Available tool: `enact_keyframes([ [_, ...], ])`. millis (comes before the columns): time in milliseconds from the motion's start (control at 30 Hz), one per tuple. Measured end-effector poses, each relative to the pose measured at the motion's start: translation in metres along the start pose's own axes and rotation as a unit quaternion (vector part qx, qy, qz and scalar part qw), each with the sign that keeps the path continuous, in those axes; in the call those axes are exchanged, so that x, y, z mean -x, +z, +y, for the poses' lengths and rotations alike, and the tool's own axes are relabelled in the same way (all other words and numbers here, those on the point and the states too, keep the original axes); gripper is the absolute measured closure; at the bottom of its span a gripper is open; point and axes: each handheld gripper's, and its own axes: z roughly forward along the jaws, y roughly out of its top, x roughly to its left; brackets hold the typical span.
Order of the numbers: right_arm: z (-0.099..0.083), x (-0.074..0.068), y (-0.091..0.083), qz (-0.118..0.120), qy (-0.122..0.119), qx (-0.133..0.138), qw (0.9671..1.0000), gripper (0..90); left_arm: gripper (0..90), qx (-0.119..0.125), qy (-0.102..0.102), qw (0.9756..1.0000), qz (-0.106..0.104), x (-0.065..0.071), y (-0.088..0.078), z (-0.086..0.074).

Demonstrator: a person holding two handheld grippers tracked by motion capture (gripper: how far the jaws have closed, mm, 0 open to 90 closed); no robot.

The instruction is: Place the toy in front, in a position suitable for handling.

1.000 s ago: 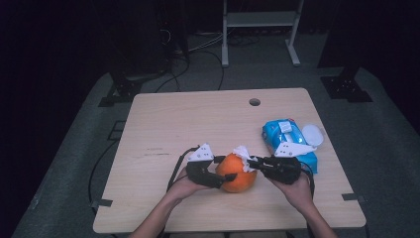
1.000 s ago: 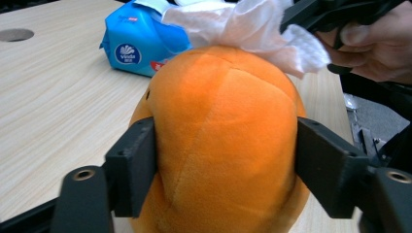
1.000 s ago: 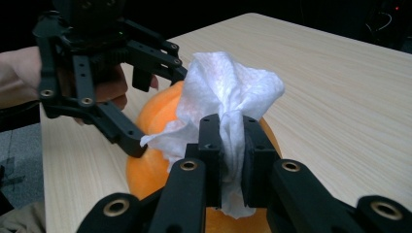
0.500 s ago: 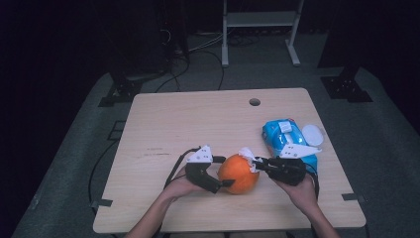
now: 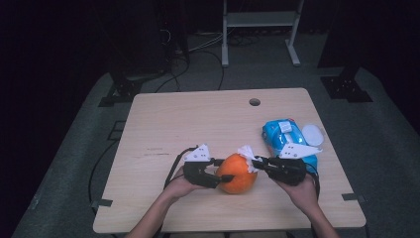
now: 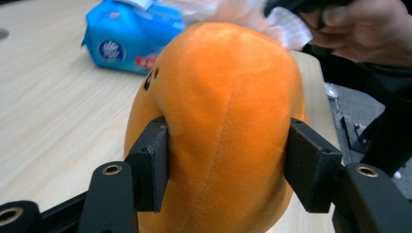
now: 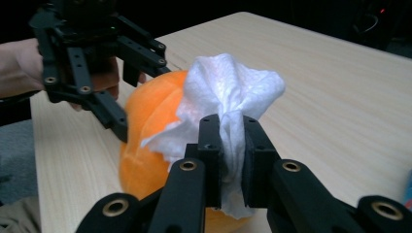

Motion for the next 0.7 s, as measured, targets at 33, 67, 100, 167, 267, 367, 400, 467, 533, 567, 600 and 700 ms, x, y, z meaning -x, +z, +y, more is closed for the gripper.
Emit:
enact_keyframes([
  [33, -0.001, 0.000, 0.001, 0.001, 0.002, 0.002, 1.0000, 80.2, 40.3, 0.002, -0.005, 1.0000, 0.001, -0.001, 0.000, -0.001],
  [67, -0.001, -0.003, 0.001, 0.000, 0.000, 0.002, 1.0000, 80.1, 40.2, -0.001, -0.007, 1.0000, 0.005, -0.002, -0.001, 0.000],
  [100, 0.001, -0.005, 0.001, 0.000, -0.009, 0.002, 1.0000, 80.2, 39.9, 0.001, -0.015, 0.9998, 0.010, -0.003, -0.001, 0.000],
  [167, 0.006, -0.013, 0.000, 0.009, -0.022, 0.008, 0.9997, 80.2, 39.6, 0.006, -0.028, 0.9995, 0.013, -0.004, 0.001, 0.000],
  [267, 0.012, -0.030, 0.007, 0.013, -0.054, 0.005, 0.9984, 80.2, 38.8, 0.007, -0.035, 0.9992, 0.017, -0.003, 0.006, -0.002],
  [367, 0.014, -0.042, 0.014, 0.009, -0.082, -0.006, 0.9966, 80.2, 38.7, 0.003, -0.033, 0.9993, 0.020, -0.002, 0.005, -0.002],
  [400, 0.014, -0.042, 0.014, 0.007, -0.084, -0.006, 0.9965, 80.2, 38.6, 0.004, -0.034, 0.9992, 0.020, -0.001, 0.005, -0.002],
  [467, 0.014, -0.035, 0.010, 0.007, -0.071, 0.000, 0.9974, 80.2, 38.6, 0.004, -0.034, 0.9992, 0.021, -0.001, 0.005, -0.002],
  [533, 0.011, -0.025, 0.005, -0.008, -0.060, 0.002, 0.9982, 80.3, 38.5, 0.002, -0.030, 0.9993, 0.021, -0.001, 0.005, -0.003],
  [567, 0.009, -0.020, 0.004, -0.012, -0.054, 0.002, 0.9985, 80.2, 38.3, 0.004, -0.029, 0.9993, 0.021, -0.001, 0.006, -0.003],
  [600, 0.007, -0.015, 0.003, -0.016, -0.044, 0.003, 0.9989, 80.3, 38.2, 0.006, -0.030, 0.9993, 0.021, -0.001, 0.006, -0.003],
  [700, -0.002, -0.003, 0.000, -0.026, -0.023, -0.005, 0.9994, 80.3, 37.8, 0.008, -0.032, 0.9992, 0.024, -0.001, 0.007, -0.004],
])
